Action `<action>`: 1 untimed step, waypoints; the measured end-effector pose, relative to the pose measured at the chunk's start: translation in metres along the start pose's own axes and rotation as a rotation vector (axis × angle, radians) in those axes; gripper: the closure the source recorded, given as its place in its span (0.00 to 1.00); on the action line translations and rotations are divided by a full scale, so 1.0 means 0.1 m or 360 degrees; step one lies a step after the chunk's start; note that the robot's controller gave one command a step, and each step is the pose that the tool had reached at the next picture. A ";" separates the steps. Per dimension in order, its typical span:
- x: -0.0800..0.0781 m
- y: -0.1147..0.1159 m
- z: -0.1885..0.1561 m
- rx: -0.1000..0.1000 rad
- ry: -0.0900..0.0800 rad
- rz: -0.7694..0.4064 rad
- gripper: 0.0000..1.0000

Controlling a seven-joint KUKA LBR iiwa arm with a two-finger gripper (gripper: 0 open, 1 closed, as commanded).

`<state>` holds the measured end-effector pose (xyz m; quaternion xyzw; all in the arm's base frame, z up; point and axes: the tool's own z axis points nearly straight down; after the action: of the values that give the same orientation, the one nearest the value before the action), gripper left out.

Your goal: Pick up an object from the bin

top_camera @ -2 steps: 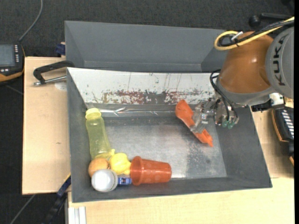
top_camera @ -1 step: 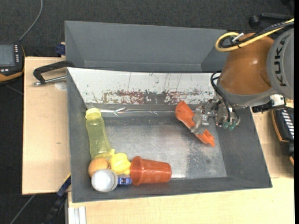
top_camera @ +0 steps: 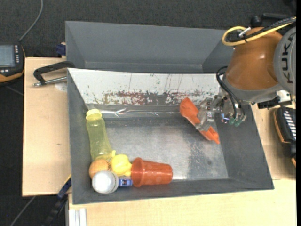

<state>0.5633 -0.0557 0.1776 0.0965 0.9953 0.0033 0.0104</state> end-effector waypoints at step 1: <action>0.01 -0.02 -0.01 0.0000 0.0003 0.0020 1.00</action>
Offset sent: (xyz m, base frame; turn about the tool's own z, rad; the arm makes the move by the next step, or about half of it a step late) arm -0.0041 -0.0103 0.0332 0.0149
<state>0.5618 -0.0576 0.1789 0.1028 0.9947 0.0036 0.0096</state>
